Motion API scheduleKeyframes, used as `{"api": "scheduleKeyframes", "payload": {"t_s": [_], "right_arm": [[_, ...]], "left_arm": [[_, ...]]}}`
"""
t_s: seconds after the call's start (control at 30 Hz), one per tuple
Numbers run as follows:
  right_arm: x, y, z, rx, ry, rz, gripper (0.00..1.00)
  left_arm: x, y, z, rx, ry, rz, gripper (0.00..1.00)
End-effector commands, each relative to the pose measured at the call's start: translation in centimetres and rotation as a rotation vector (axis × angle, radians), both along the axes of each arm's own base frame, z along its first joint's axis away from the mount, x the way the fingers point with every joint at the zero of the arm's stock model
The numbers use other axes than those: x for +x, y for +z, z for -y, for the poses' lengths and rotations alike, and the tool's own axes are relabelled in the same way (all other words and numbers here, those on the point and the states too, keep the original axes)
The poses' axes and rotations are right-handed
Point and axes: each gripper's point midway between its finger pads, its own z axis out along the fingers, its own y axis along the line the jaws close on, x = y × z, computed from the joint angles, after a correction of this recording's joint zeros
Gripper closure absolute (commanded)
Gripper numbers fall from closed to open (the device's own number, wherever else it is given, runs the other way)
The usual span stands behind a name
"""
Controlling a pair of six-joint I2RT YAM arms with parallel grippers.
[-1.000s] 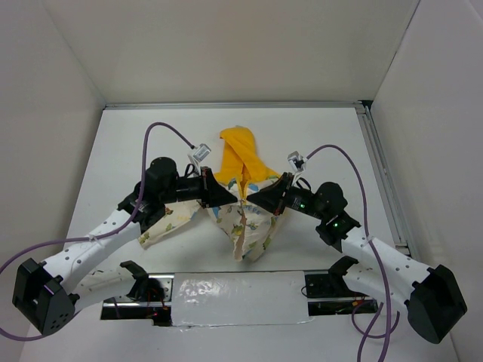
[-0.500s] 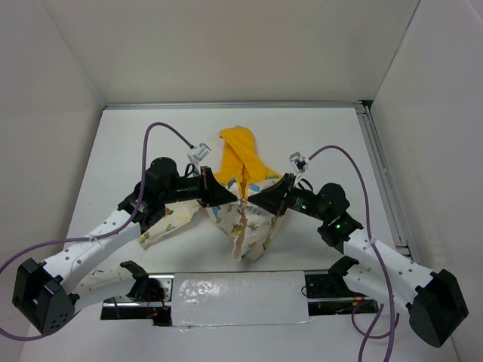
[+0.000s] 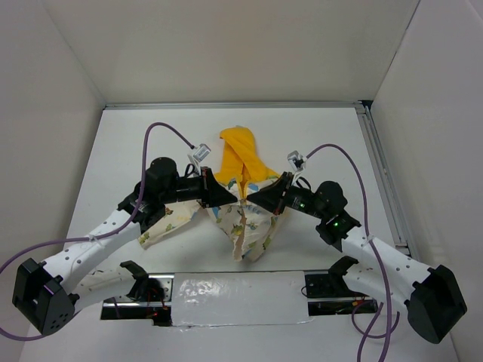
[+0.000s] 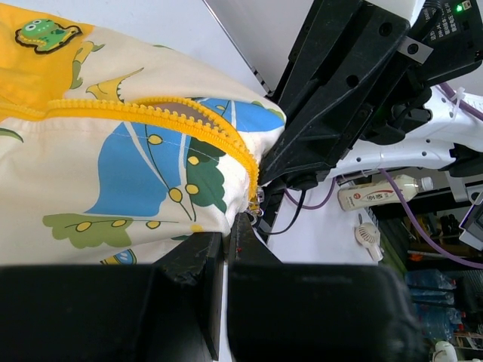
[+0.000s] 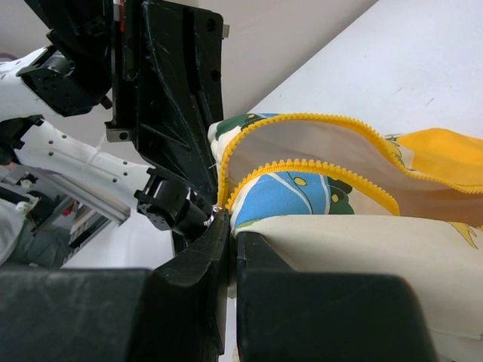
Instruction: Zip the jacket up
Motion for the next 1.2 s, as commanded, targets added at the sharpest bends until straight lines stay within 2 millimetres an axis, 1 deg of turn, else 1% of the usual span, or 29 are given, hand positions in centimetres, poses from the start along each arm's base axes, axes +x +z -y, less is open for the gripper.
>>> {"api": "scheduleKeyframes", "payload": {"t_s": [0.0,0.2,0.27,0.3,0.33,0.4,0.43,0.5,0.6,0.7,0.73,0.77,0.83,0.93,0.97,1.0,1.03,1.1,1.17], "right_arm": [[0.1,4.4,0.1,0.083,-0.01,0.123,1.0],[0.1,4.5,0.4,0.101,-0.025,0.106,1.0],[0.5,4.4,0.5,0.1,-0.059,0.101,1.0],[0.6,4.4,0.6,0.09,-0.074,0.115,1.0],[0.7,4.3,0.3,0.075,-0.083,0.1,1.0],[1.2,4.2,0.3,0.058,-0.122,0.104,1.0],[1.2,4.1,0.0,0.053,-0.126,0.101,1.0],[1.7,3.9,0.0,0.027,-0.162,0.099,1.0],[1.6,3.6,-0.5,0.009,-0.173,0.093,1.0],[1.4,3.7,-0.7,0.017,-0.165,0.094,1.0],[1.3,4.0,-0.7,0.023,-0.165,0.095,1.0],[1.2,4.5,-0.7,0.03,-0.162,0.103,1.0],[1.5,5.0,-0.4,0.031,-0.184,0.091,1.0],[1.6,6.0,-0.4,0.012,-0.188,0.071,1.0],[1.7,6.2,-0.3,0.014,-0.196,0.063,1.0],[1.9,6.5,-0.2,0.006,-0.206,0.05,1.0],[2.1,6.4,-0.2,-0.002,-0.215,0.046,1.0],[2.6,7.1,0.2,-0.001,-0.234,0.039,1.0],[3.1,7.4,0.4,0.006,-0.246,0.018,1.0]], "left_arm": [[-0.6,2.3,0.4,-0.049,-0.042,0.07,1.0],[-0.6,1.9,0.6,-0.045,-0.047,0.07,1.0],[-0.7,1.7,0.6,-0.039,-0.047,0.06,1.0],[-0.8,1.9,0.7,-0.041,-0.051,0.058,1.0],[-0.8,1.6,0.8,-0.03,-0.046,0.038,1.0],[-0.9,1.7,1.0,-0.023,-0.044,0.028,1.0],[-0.9,1.3,0.9,-0.006,-0.03,0.006,1.0],[-0.5,1.2,1.0,0.012,-0.002,-0.014,1.0],[-0.8,0.7,1.0,0.027,-0.002,-0.033,1.0],[-1.0,0.2,1.2,0.043,-0.008,-0.033,1.0],[-0.9,-0.1,1.2,0.054,-0.01,-0.025,1.0],[-1.3,-0.4,1.3,0.058,-0.033,-0.02,1.0],[-1.5,-1.0,1.3,0.074,-0.052,-0.004,1.0],[-1.8,-3.1,1.3,0.139,-0.034,-0.019,1.0],[-2.4,-3.9,1.4,0.164,-0.041,-0.031,1.0],[-2.4,-4.3,1.3,0.18,-0.036,-0.024,1.0],[-3.0,-5.1,1.4,0.197,-0.054,-0.028,1.0],[-3.5,-6.1,1.2,0.222,-0.059,-0.041,1.0],[-4.4,-7.3,1.0,0.244,-0.079,-0.069,1.0]]}}
